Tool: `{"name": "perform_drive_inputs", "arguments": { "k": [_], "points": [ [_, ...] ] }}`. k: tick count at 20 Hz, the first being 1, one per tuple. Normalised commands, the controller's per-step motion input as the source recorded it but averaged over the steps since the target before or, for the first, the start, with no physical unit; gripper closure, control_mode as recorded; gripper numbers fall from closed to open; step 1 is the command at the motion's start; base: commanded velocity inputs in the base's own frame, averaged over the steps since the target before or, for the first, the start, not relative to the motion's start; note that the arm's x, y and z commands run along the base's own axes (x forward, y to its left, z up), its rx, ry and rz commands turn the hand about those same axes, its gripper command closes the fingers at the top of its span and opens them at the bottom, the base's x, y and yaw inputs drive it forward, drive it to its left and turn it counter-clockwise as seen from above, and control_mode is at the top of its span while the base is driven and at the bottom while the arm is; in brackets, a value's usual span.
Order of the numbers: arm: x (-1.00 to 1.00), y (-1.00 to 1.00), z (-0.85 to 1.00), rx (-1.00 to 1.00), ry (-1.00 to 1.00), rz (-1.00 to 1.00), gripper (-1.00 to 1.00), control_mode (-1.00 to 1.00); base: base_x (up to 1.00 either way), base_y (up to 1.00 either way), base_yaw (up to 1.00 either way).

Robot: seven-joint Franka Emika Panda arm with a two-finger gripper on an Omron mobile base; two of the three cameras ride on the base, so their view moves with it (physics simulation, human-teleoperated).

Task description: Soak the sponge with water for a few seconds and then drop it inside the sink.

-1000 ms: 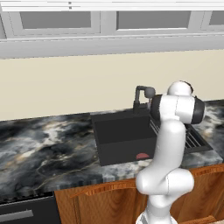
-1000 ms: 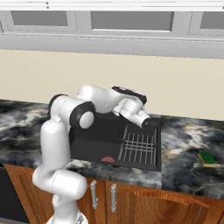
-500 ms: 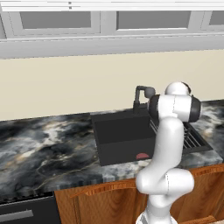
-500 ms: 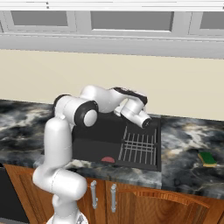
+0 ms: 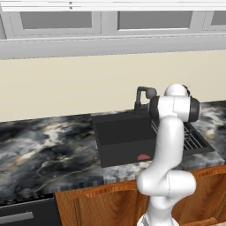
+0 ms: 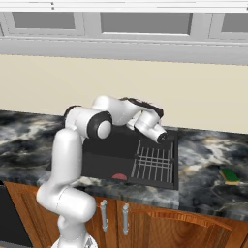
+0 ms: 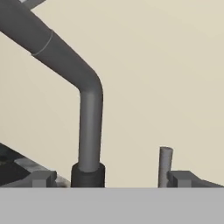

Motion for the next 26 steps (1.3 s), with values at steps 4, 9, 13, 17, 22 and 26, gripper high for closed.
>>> {"name": "perform_drive_inputs", "arguments": {
  "k": [4,9,13,17,22,26],
  "points": [
    [0.26,-0.05,-0.11,0.00,0.00,-0.03,-1.00,-1.00,0.00,0.00,0.00],
    [0.30,-0.08,-0.08,0.00,0.00,-0.04,-1.00,-1.00,0.00,0.00,0.00],
    [0.26,-0.09,-0.04,0.00,0.00,-0.03,-1.00,-1.00,0.00,0.00,0.00],
    [0.23,-0.06,-0.08,0.00,0.00,-0.01,-1.00,-1.00,0.00,0.00,0.00],
    [0.21,0.00,-0.13,0.00,0.00,0.00,-1.00,-1.00,0.00,0.00,0.00],
    [0.18,0.00,-0.12,0.00,0.00,0.00,-1.00,-1.00,0.00,0.00,0.00]
  ]
}}
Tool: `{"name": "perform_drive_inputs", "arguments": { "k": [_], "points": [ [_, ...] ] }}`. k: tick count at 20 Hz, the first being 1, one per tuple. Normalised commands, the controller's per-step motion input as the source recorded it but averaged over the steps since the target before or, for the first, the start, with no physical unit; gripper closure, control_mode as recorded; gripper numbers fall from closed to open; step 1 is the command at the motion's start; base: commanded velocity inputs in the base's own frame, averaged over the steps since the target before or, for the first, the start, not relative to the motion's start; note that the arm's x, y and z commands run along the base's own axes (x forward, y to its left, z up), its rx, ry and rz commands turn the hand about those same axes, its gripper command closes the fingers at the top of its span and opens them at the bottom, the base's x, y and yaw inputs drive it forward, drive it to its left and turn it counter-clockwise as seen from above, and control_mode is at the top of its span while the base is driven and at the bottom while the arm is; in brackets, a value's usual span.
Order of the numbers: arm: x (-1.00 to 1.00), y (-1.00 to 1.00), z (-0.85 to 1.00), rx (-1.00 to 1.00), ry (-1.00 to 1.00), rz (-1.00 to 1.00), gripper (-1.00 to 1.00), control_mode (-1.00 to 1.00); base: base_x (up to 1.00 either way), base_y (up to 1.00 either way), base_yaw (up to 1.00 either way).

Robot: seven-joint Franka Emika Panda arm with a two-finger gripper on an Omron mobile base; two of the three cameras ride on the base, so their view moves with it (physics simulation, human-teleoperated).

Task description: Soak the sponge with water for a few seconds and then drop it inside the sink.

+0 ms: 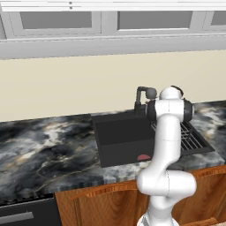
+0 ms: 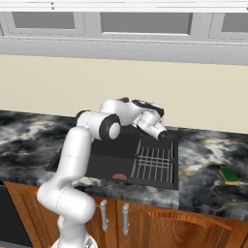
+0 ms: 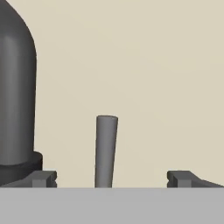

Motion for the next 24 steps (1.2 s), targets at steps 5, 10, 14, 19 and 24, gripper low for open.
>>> {"name": "perform_drive_inputs", "arguments": {
  "k": [5,10,14,19,24],
  "points": [
    [0.17,-0.05,-0.04,0.00,0.00,0.00,-1.00,-1.00,0.00,0.00,0.00],
    [0.15,-0.04,0.00,0.00,0.00,-0.01,-1.00,-1.00,0.00,0.00,0.00],
    [0.10,-0.06,0.00,0.00,0.00,-0.04,-1.00,-1.00,0.00,0.00,0.00],
    [0.00,-0.13,0.00,0.00,0.00,-0.07,-1.00,-1.00,0.00,0.00,0.00],
    [0.00,-0.15,0.00,0.00,0.00,-0.08,-1.00,-1.00,0.00,0.00,0.00]
  ]
}}
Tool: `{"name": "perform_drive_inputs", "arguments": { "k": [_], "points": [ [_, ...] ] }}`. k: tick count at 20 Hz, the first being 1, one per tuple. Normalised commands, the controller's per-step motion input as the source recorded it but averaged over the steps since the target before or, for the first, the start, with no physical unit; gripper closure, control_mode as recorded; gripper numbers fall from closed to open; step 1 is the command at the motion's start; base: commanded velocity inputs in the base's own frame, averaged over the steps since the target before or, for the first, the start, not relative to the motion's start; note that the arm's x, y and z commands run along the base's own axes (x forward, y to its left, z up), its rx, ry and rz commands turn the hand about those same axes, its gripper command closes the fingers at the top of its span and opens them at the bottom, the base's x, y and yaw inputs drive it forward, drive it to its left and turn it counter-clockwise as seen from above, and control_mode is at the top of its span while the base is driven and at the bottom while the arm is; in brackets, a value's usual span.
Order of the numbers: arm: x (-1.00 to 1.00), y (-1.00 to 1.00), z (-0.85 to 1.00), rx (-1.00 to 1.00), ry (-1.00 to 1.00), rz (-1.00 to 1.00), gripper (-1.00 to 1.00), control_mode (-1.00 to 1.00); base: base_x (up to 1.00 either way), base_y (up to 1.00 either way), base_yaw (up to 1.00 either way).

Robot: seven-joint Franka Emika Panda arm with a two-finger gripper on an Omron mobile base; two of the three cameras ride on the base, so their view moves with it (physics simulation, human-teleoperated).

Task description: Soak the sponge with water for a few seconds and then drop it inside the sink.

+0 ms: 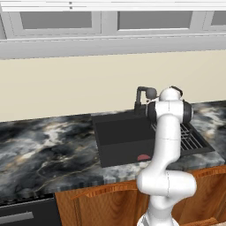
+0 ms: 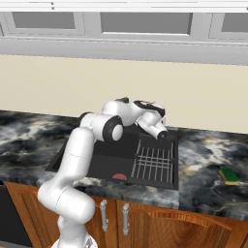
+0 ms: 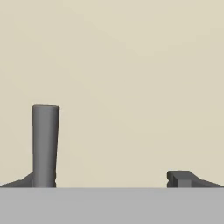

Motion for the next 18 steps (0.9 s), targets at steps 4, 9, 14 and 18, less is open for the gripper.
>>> {"name": "perform_drive_inputs", "arguments": {
  "k": [4,9,14,18],
  "points": [
    [0.00,-0.19,0.00,0.00,0.00,-0.08,-1.00,-1.00,0.00,0.00,0.00],
    [0.00,-0.26,0.00,0.03,0.00,-0.08,-1.00,-1.00,0.00,0.00,0.00],
    [0.00,-0.29,0.00,0.02,0.00,-0.04,-1.00,-1.00,0.00,0.00,0.00],
    [0.00,-0.43,0.00,0.03,0.00,0.00,-1.00,-1.00,0.00,0.00,0.00]
  ]
}}
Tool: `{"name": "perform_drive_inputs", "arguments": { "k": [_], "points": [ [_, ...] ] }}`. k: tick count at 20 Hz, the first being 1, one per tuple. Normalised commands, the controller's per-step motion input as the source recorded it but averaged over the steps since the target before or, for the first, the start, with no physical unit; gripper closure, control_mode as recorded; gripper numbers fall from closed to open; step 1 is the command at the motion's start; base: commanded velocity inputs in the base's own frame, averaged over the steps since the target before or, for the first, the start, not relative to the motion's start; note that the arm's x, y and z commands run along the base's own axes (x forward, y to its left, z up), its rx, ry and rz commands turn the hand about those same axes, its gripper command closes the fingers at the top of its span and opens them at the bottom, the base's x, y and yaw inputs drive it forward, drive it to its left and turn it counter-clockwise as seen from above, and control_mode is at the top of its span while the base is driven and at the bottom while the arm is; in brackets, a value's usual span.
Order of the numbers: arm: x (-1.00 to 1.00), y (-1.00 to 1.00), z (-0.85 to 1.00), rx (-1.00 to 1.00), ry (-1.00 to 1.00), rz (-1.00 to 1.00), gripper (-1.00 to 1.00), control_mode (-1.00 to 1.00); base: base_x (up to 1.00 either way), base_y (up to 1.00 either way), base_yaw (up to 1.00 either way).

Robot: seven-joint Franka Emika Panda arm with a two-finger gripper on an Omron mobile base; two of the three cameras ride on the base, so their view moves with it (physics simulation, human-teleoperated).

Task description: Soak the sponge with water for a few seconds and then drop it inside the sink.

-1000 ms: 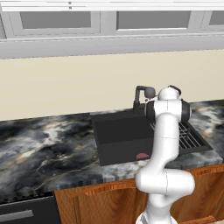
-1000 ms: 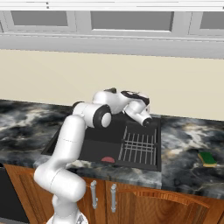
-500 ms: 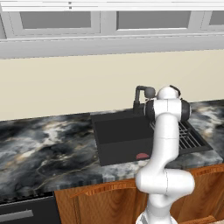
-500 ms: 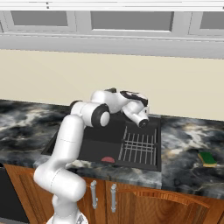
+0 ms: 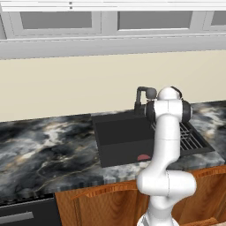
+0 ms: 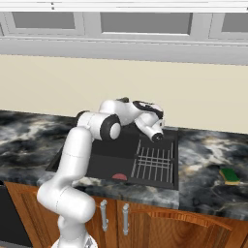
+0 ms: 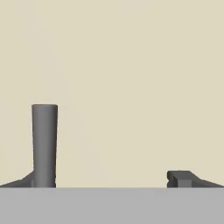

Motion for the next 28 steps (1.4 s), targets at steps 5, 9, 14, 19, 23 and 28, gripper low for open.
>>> {"name": "perform_drive_inputs", "arguments": {
  "k": [5,9,14,19,23,28],
  "points": [
    [0.00,-0.45,0.00,0.03,0.00,0.00,-1.00,-1.00,0.00,0.00,0.00],
    [0.00,-0.45,0.00,0.03,0.00,0.00,-1.00,-1.00,0.00,0.00,0.00],
    [0.00,-0.48,0.00,0.04,0.00,0.00,-1.00,-1.00,0.00,0.00,0.00],
    [0.00,-0.51,0.00,0.05,0.00,0.00,-1.00,-1.00,0.00,0.00,0.00],
    [0.00,-0.49,0.00,0.04,0.00,0.00,-1.00,-1.00,0.00,0.00,0.00],
    [0.00,-0.53,0.00,0.04,0.00,-0.01,-1.00,-1.00,0.00,0.00,0.00]
  ]
}}
